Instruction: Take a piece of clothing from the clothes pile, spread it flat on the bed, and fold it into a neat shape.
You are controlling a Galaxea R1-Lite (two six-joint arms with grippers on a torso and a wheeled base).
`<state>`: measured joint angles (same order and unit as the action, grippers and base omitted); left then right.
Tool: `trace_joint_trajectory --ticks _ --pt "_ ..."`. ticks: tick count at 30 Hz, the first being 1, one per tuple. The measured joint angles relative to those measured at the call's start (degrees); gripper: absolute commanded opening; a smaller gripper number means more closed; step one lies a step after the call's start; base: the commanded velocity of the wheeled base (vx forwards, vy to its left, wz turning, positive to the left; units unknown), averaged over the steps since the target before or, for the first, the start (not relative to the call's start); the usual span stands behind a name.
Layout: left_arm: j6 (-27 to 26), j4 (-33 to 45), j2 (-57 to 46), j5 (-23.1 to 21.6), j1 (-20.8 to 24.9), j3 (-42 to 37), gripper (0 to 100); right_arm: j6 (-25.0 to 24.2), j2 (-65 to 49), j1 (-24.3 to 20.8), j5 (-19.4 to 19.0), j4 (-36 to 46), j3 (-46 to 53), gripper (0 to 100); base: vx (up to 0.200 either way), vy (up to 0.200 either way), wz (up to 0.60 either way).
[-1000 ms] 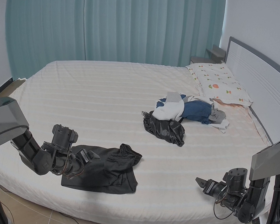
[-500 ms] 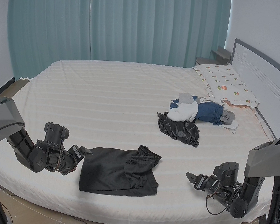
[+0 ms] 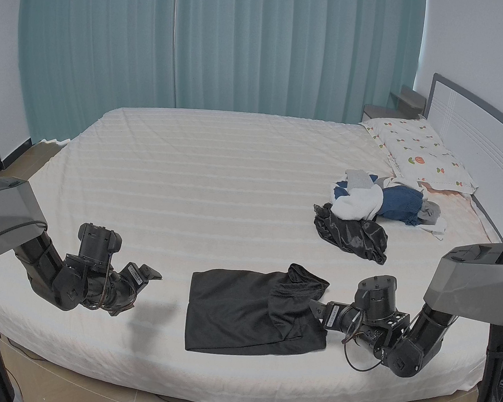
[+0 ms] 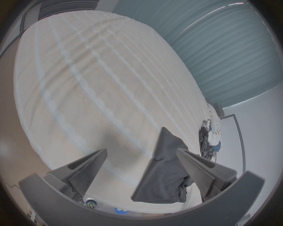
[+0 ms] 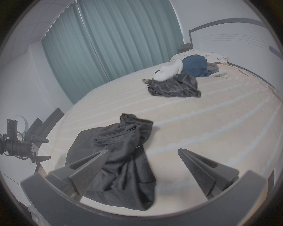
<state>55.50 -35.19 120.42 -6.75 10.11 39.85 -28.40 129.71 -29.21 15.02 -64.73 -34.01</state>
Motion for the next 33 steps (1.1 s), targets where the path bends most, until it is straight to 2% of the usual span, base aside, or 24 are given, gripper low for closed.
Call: trace_joint_trajectory --ticks 3,6,18,23,26,33 --pt "0.0 -0.1 0.3 -0.2 -0.1 0.0 100 0.1 -0.6 -1.2 1.3 5.3 -3.4 100 0.000 0.200 0.00" --pt "0.0 -0.1 0.6 -0.3 -0.2 -0.1 100 1.1 -1.1 -2.2 3.2 8.9 -6.9 100 0.000 0.000 0.00" --pt "-0.2 -0.1 1.8 -0.3 -0.3 -0.1 100 12.1 0.9 -3.7 8.0 17.4 -15.1 100 0.000 0.000 0.00" --pt "-0.4 -0.1 2.1 -0.2 -0.2 -0.1 100 17.1 2.5 -2.7 12.0 20.0 -16.3 100 0.000 0.000 0.00" --pt "-0.4 -0.1 2.2 -0.2 -0.2 -0.2 100 18.5 3.4 -1.9 14.0 20.9 -16.2 100 0.000 0.000 0.00" --pt "-0.5 -0.1 2.4 -0.2 -0.2 -0.2 100 18.8 2.8 1.6 13.2 21.5 -12.0 100 0.000 0.000 0.00"
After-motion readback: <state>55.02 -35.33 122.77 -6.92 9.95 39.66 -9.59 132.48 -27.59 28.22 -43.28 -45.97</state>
